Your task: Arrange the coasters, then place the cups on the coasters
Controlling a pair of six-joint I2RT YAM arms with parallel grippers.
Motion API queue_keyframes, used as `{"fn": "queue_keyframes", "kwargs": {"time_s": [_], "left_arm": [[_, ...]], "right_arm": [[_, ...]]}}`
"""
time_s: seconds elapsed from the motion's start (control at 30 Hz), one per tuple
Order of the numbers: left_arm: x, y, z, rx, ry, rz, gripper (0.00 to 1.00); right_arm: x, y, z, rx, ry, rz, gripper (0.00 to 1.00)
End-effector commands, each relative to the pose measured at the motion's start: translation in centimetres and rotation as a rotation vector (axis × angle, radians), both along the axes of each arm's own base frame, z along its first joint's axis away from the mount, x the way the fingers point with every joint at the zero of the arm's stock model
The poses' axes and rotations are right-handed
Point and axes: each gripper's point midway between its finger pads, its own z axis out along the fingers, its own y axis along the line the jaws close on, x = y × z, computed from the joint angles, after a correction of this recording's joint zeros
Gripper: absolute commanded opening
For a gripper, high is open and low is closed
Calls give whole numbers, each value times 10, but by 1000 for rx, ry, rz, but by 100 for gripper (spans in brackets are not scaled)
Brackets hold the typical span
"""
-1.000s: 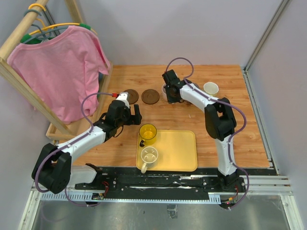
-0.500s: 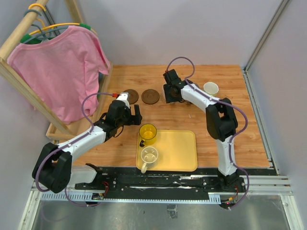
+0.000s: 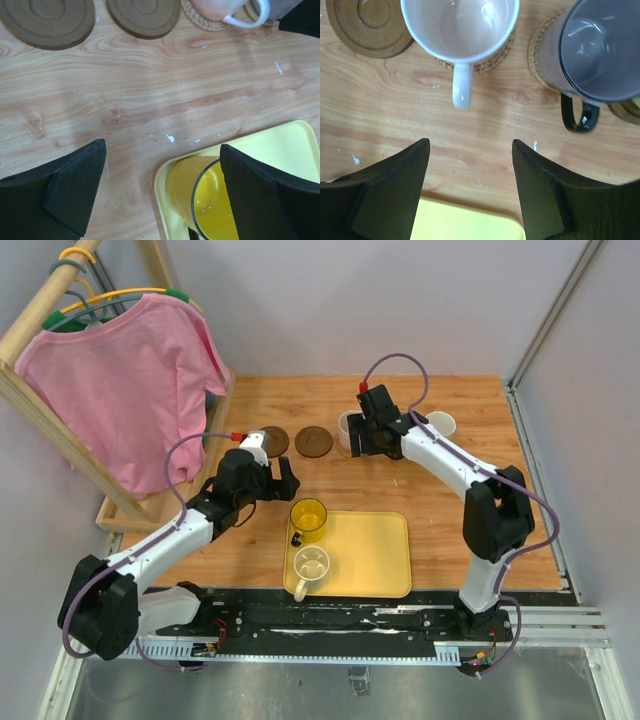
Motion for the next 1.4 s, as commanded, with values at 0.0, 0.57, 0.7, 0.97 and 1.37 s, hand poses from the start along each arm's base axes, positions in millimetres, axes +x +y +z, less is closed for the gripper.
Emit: {"fn": "queue_keyframes", "kwargs": {"time_s": [0.0, 0.57, 0.7, 0.97, 1.37], "left_arm": [[-15, -7, 10, -40, -9, -71, 100], [-94, -31, -15, 4, 160, -229, 100], [-103, -34, -22, 9, 186, -247, 100], [-112, -33, -46, 53, 247, -239, 100], [-114, -40, -60, 70, 273, -262, 75]], "right_arm": [[-24, 1, 25, 25, -52, 9, 68], [-82, -28, 73, 144, -188, 10, 73], [-89, -30, 77, 164, -204, 16, 74], [-93, -29, 72, 180, -189, 26, 74], [-92, -19, 65, 196, -162, 50, 74]]}}
